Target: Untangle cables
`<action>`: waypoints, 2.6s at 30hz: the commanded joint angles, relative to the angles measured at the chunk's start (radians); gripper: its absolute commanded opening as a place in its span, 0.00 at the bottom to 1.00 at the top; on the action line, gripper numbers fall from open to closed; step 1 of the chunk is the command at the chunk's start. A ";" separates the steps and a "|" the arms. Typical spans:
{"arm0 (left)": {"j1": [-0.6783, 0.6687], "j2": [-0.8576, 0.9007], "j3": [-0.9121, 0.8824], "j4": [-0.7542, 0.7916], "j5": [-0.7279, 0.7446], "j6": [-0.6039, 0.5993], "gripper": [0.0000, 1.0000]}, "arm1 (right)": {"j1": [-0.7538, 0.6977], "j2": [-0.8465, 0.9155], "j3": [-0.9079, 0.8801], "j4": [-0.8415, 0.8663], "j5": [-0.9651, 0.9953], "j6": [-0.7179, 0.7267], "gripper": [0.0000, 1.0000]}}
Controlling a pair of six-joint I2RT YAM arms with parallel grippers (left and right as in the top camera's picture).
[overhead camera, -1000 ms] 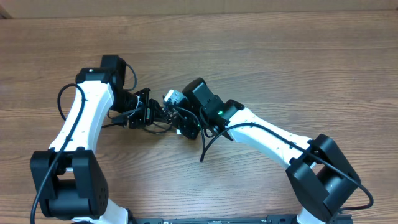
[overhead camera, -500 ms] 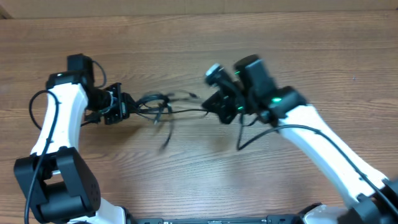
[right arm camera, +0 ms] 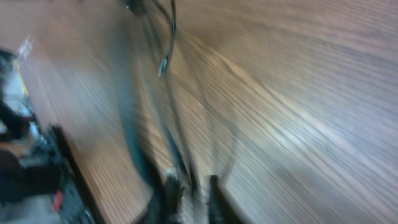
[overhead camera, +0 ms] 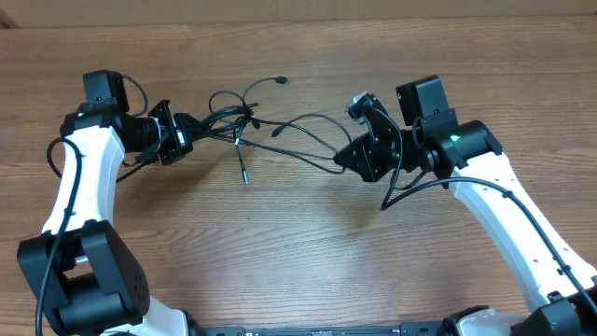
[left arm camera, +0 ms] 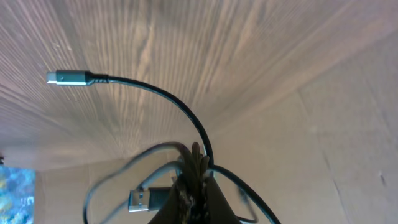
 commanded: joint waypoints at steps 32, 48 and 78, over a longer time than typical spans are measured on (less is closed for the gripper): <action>-0.152 -0.017 0.015 -0.196 0.167 -0.024 0.04 | 0.377 0.334 0.014 0.509 0.352 0.275 0.70; -0.149 -0.017 0.015 -0.020 -0.263 0.105 0.04 | 0.262 -0.007 0.033 0.122 0.373 0.301 0.04; -0.197 -0.017 0.015 0.265 -0.029 0.102 0.04 | -0.001 -0.139 0.015 -0.027 0.197 0.350 1.00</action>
